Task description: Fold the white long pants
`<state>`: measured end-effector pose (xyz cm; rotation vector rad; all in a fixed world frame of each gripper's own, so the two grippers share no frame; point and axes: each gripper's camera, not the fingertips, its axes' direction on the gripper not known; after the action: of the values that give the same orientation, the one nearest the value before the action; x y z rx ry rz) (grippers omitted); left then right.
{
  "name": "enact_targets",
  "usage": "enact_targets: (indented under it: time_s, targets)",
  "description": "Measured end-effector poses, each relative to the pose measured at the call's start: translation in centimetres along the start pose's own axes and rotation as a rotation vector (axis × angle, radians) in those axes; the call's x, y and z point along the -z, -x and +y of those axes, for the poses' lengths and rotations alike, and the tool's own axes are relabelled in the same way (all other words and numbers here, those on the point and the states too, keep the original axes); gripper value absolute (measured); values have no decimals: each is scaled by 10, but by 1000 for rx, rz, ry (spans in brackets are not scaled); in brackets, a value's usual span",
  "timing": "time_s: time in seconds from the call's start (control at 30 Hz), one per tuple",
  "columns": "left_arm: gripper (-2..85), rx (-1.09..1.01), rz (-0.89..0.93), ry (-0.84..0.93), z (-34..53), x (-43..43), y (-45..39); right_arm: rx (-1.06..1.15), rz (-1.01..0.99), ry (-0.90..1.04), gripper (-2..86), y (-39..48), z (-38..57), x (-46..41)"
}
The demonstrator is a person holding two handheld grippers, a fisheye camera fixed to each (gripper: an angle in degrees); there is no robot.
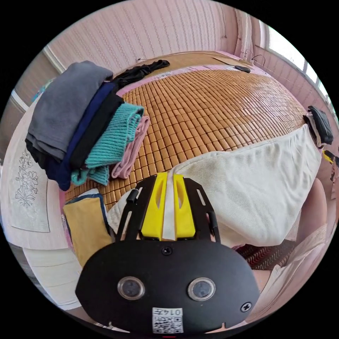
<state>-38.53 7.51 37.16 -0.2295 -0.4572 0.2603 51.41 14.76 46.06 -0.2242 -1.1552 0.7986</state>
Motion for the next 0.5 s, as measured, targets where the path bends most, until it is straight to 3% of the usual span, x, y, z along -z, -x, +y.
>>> enact_targets:
  time_s: [0.1,0.2,0.3,0.47,0.5]
  targets:
    - [23,-30,-64,-79,11,31,-6,-62,-153,64,104,-19,18,-23]
    - [21,-62,46,-94,19,40,-21,-69,-277,19,44,-26,17,-26]
    - [19,-117,163,-83,26,37,-48,-58,-254,-34,21,-37,23,-14]
    - [26,-167,377,-45,33,11,-89,-189,-324,27,28,-90,34,-41]
    - [29,-173,389,-29,33,6,-93,-218,-368,23,66,-100,37,-48]
